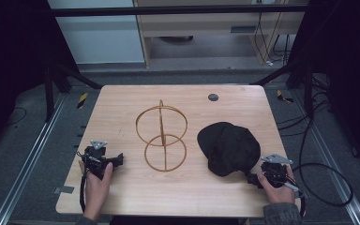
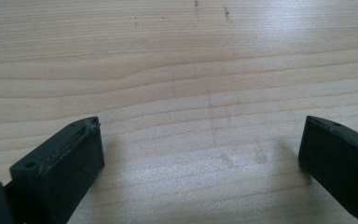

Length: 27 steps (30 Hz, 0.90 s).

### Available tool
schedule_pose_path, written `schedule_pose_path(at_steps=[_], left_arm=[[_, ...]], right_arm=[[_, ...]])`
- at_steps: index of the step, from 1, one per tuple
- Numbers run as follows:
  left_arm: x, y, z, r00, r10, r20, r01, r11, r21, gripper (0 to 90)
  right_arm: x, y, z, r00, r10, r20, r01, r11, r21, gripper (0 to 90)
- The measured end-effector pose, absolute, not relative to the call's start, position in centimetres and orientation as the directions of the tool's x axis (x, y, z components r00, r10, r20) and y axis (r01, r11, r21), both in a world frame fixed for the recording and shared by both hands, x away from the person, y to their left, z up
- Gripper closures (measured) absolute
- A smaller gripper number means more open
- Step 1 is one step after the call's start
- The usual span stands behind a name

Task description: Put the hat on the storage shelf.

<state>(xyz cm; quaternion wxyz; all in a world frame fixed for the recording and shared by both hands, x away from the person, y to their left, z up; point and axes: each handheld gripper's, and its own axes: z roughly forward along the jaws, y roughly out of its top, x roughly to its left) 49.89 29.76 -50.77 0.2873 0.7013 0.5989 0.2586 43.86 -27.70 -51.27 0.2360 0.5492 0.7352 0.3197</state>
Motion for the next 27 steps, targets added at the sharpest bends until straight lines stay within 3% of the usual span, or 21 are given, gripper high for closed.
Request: schedule_pose_path(at_steps=[2,4,7,13,27], left_arm=[[49.9,29.7,-50.8,0.142,0.990,0.018,0.693,-0.113,0.712,0.0],[50.0,29.7,-50.8,0.148,0.989,0.018,0.692,-0.116,0.712,0.0],[49.9,29.8,-50.8,0.156,0.988,0.015,0.691,-0.120,0.712,0.0],[50.0,29.8,-50.8,0.168,0.986,0.015,0.689,-0.128,0.713,0.0],[50.0,29.8,-50.8,0.172,0.985,0.014,0.688,-0.131,0.713,0.0]], right_arm=[[43.8,-27.7,-51.2,-0.292,0.956,0.006,0.662,0.198,0.723,3.9],[43.6,-27.6,-50.7,-0.331,0.944,-0.003,0.671,0.238,0.702,10.9],[42.8,-27.5,-49.8,-0.346,0.937,-0.047,0.655,0.277,0.703,7.8],[40.9,-27.9,-46.7,-0.331,0.940,-0.087,0.615,0.284,0.735,10.1],[42.0,-27.5,-40.8,-0.420,0.907,-0.034,0.632,0.319,0.706,9.4]])
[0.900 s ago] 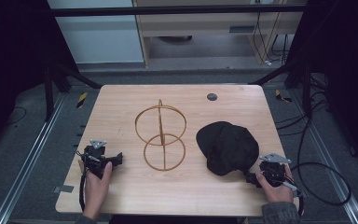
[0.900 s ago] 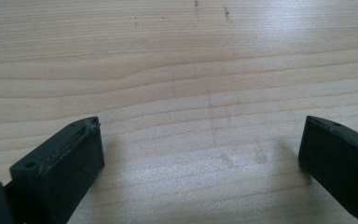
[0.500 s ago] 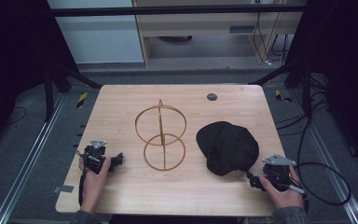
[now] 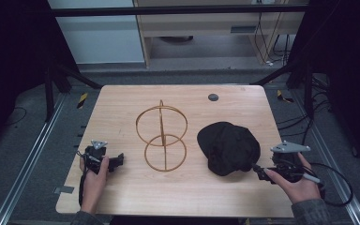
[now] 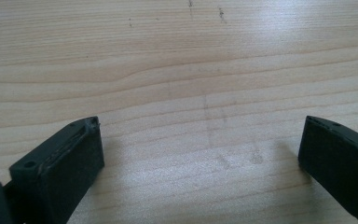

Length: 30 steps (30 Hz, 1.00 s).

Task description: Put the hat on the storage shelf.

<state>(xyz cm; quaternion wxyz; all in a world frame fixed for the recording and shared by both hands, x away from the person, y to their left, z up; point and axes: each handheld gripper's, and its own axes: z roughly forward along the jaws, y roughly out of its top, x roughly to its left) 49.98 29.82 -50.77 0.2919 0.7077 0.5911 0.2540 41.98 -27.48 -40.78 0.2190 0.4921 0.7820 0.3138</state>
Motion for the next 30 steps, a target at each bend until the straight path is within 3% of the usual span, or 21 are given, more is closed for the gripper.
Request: schedule_pose_path(at_steps=[12,30], left_arm=[[49.8,29.8,-50.8,0.178,0.984,0.016,0.687,-0.136,0.713,0.0],[49.8,29.7,-50.8,0.178,0.984,0.017,0.688,-0.136,0.713,0.0]], right_arm=[[45.3,-24.2,-37.1,-0.500,0.866,-0.023,0.636,0.385,0.669,7.6],[50.1,-22.2,-38.1,-0.501,0.865,0.020,0.702,0.393,0.595,5.8]])
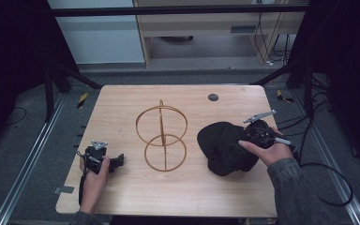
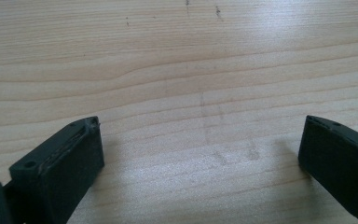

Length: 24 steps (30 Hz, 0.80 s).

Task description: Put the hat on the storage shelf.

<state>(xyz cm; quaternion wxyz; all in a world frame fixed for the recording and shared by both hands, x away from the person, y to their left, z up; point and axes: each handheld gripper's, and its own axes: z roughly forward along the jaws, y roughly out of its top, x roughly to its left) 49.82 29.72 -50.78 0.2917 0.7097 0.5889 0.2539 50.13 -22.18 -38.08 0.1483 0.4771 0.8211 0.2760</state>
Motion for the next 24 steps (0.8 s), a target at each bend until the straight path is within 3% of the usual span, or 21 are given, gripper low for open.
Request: schedule_pose_path(at_steps=[12,17,24], left_arm=[[49.8,29.5,-50.8,0.187,0.982,0.018,0.686,-0.144,0.713,0.0],[49.8,29.5,-50.8,0.190,0.982,0.017,0.686,-0.145,0.713,0.0],[49.8,29.5,-50.8,0.190,0.982,0.017,0.686,-0.145,0.713,0.0]], right_arm=[[51.3,-21.8,-40.5,-0.495,0.869,0.015,0.741,0.413,0.528,7.8],[51.3,-22.0,-40.9,-0.504,0.864,0.021,0.745,0.422,0.516,23.3],[51.2,-22.5,-40.7,-0.536,0.841,0.067,0.737,0.428,0.524,57.5]])
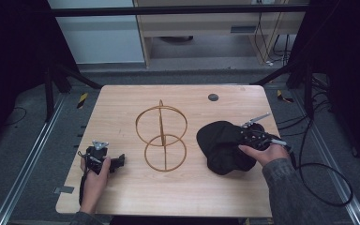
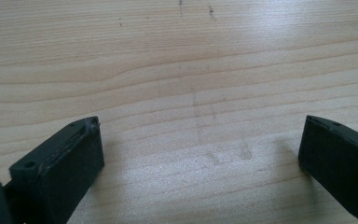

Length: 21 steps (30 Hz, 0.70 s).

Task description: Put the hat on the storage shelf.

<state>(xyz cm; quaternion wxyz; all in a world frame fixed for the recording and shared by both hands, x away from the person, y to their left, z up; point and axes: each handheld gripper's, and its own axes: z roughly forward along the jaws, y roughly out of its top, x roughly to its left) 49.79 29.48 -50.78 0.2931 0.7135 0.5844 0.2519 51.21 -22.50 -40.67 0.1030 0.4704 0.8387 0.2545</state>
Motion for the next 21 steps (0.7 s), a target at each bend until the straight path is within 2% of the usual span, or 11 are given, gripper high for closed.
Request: schedule_pose_path(at_steps=[4,8,21], left_arm=[[49.8,29.5,-50.8,0.190,0.982,0.017,0.686,-0.145,0.713,0.0],[49.8,29.5,-50.8,0.190,0.982,0.017,0.686,-0.145,0.713,0.0],[49.8,29.5,-50.8,0.192,0.981,0.017,0.686,-0.147,0.713,0.0]], right_arm=[[51.2,-22.7,-40.4,-0.553,0.827,0.095,0.726,0.424,0.542,73.7],[51.3,-22.9,-39.9,-0.543,0.833,0.107,0.729,0.405,0.552,81.7],[51.5,-23.0,-36.5,-0.545,0.822,0.163,0.731,0.371,0.572,85.8]])
